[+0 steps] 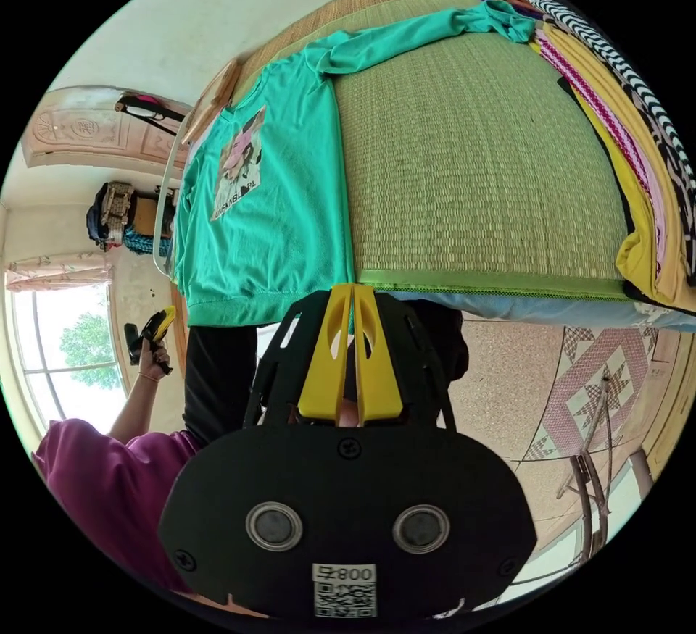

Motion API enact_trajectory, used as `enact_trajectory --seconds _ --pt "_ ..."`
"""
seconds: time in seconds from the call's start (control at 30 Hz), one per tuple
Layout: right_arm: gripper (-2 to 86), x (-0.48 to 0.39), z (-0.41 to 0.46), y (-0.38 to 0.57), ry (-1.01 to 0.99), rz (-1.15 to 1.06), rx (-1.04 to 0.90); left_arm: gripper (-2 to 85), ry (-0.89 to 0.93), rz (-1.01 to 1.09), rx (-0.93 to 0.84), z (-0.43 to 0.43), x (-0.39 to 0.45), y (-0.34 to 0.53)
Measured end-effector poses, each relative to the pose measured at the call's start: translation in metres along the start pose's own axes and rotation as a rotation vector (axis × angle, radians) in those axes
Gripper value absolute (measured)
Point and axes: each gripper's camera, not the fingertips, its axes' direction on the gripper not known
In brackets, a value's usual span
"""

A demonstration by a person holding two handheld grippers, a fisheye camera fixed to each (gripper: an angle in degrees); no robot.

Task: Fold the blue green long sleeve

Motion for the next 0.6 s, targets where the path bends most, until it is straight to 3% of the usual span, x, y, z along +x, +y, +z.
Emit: enact_trajectory --seconds 0.2,0.37,0.6 --pt "0.1 -0.045 0.002 -0.006 0.066 -0.115 0.039 1.2 -0.062 0.151 -0.042 0.076 0.074 -0.017" --pt "0.0 -0.070 0.049 -0.010 0.237 -0.192 -0.055 0.5 -0.061 0.190 -0.122 0.160 0.118 -0.032" --pt "0.0 -0.068 0.043 0.005 0.188 -0.194 -0.006 0.8 -0.029 0.266 -0.211 0.274 0.189 -0.056"
